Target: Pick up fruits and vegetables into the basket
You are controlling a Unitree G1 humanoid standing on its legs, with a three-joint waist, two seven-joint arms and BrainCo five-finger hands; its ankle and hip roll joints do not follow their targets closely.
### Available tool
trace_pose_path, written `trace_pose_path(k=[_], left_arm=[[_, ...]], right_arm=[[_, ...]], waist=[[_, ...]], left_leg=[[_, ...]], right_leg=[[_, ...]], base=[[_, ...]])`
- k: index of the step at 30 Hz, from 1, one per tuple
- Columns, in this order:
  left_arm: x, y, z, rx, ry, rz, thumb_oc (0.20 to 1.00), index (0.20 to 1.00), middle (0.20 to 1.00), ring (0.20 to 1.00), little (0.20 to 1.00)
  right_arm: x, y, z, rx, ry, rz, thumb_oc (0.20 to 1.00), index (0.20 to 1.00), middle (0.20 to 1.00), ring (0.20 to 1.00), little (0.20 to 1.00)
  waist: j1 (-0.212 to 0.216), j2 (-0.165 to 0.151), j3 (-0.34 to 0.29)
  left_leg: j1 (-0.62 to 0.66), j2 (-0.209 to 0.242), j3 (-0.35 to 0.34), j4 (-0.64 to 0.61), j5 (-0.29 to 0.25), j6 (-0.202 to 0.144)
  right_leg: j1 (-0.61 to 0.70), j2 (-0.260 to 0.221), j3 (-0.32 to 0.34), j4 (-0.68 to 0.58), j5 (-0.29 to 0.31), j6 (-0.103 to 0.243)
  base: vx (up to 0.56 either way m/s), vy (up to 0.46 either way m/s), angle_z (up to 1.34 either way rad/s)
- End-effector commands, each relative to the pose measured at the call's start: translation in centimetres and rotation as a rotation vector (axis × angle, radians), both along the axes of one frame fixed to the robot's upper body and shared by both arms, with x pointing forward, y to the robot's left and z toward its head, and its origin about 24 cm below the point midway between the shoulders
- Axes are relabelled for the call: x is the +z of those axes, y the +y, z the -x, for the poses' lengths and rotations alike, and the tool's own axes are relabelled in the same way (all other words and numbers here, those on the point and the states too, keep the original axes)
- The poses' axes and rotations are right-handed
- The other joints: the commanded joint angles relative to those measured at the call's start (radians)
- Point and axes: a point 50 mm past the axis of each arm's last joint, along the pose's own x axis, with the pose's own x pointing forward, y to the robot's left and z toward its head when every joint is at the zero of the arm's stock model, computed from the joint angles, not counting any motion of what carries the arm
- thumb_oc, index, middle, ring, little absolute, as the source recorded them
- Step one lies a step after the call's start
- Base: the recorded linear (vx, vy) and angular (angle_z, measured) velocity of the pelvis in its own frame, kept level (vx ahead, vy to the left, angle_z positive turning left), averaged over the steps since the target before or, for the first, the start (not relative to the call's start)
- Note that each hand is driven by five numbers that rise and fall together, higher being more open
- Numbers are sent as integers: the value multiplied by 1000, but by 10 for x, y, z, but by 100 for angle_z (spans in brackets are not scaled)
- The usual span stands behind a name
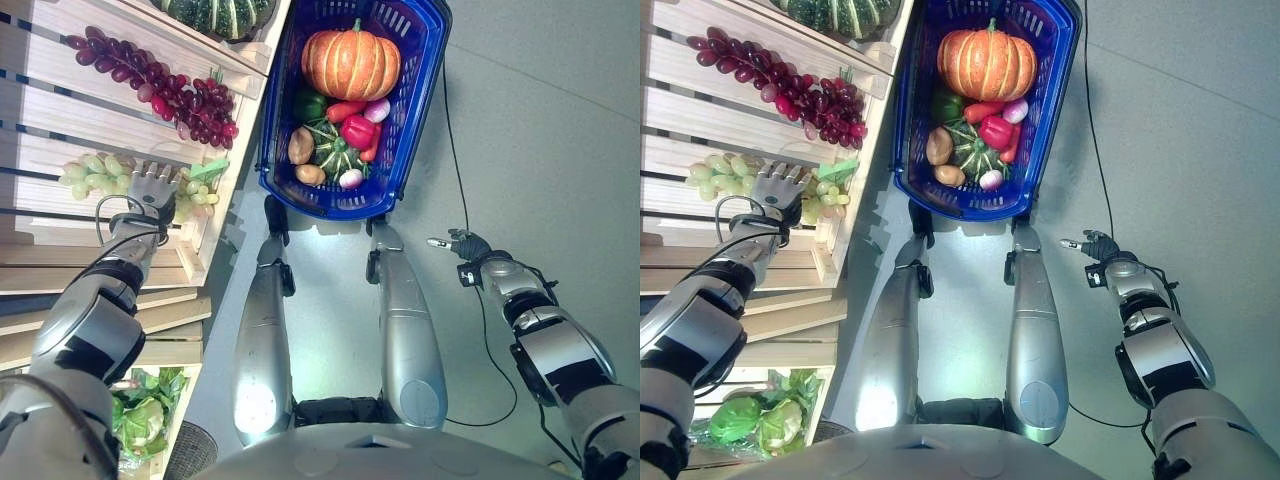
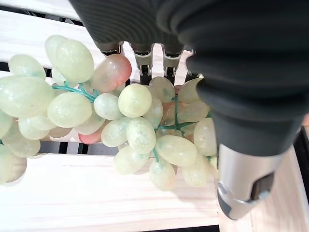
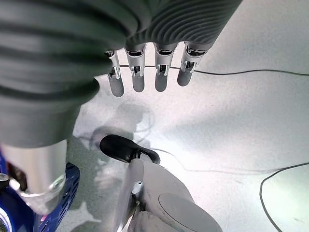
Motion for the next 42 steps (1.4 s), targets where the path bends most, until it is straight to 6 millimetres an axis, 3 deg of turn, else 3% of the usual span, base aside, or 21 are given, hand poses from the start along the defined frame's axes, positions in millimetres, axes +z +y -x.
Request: trace_pose_path(k=[1, 2, 3, 4, 27, 30, 32, 33, 38, 42], left_arm=[[-23, 24, 25, 113, 64, -57, 784, 784, 784, 784, 784], [-22, 24, 24, 112, 63, -55, 507, 507, 507, 507, 507], [-22, 23, 23, 112, 65, -55, 329, 329, 329, 329, 329], [-23, 24, 23, 119, 74, -48, 200, 200, 200, 200, 200], [-21, 24, 20, 172, 77, 38, 200, 200, 200, 200, 200], [-21, 22, 20, 206, 26, 155, 200, 200, 200, 200, 200], [-19, 18, 16, 218, -16, 274, 865, 865, 865, 865, 865], [-20, 17, 16, 229, -19, 305, 1000, 1000, 1000, 1000, 1000], [-30, 14, 17, 363, -8, 653, 1000, 1000, 1000, 1000, 1000], [-36, 13, 20, 381, 4, 748, 1000, 1000, 1000, 1000, 1000]], right_arm=[[-13, -15, 19, -32, 65, 20, 1000, 1000, 1000, 1000, 1000], [-13, -15, 19, -32, 63, 19, 1000, 1000, 1000, 1000, 1000], [-13, -15, 19, -33, 63, 18, 1000, 1000, 1000, 1000, 1000], [-12, -15, 18, -32, 62, 18, 1000, 1000, 1000, 1000, 1000], [-6, -13, 11, -21, 45, 11, 1000, 1000, 1000, 1000, 1000], [-6, -12, 11, -21, 46, 10, 1000, 1000, 1000, 1000, 1000], [-6, -12, 11, -22, 47, 7, 1000, 1000, 1000, 1000, 1000], [-6, -12, 11, -22, 47, 6, 1000, 1000, 1000, 1000, 1000], [-11, -11, 14, -24, 52, 3, 1000, 1000, 1000, 1000, 1000], [-12, -12, 16, -23, 55, 4, 1000, 1000, 1000, 1000, 1000]], waist=[[21, -15, -30], [22, -16, -30], [22, -16, -30], [22, -19, -30], [22, -27, -30], [23, -26, -30], [25, -27, -30], [25, -27, -30], [25, -27, -30], [24, -27, -30]], left_leg=[[-74, -50, -19, 92, -47, 29], [-74, -51, -19, 90, -47, 30], [-75, -51, -19, 90, -47, 30], [-73, -51, -19, 86, -45, 30], [-59, -57, -24, 56, -34, 29], [-61, -57, -23, 59, -35, 28], [-62, -58, -24, 60, -35, 28], [-61, -58, -24, 60, -35, 28], [-55, -62, -24, 52, -33, 31], [-53, -62, -24, 51, -33, 33]], right_leg=[[23, 75, -55, 73, -106, -31], [22, 75, -55, 72, -105, -31], [22, 75, -55, 72, -105, -31], [23, 76, -55, 68, -103, -31], [37, 80, -53, 38, -88, -29], [35, 80, -54, 41, -90, -30], [35, 81, -53, 44, -92, -30], [35, 82, -52, 44, -92, -30], [41, 84, -51, 37, -90, -29], [40, 85, -50, 40, -91, -28]], base=[[0, 0, 0], [0, 0, 0], [0, 0, 0], [0, 0, 0], [0, 0, 0], [0, 0, 0], [0, 0, 0], [0, 0, 0], [0, 0, 0], [0, 0, 0]])
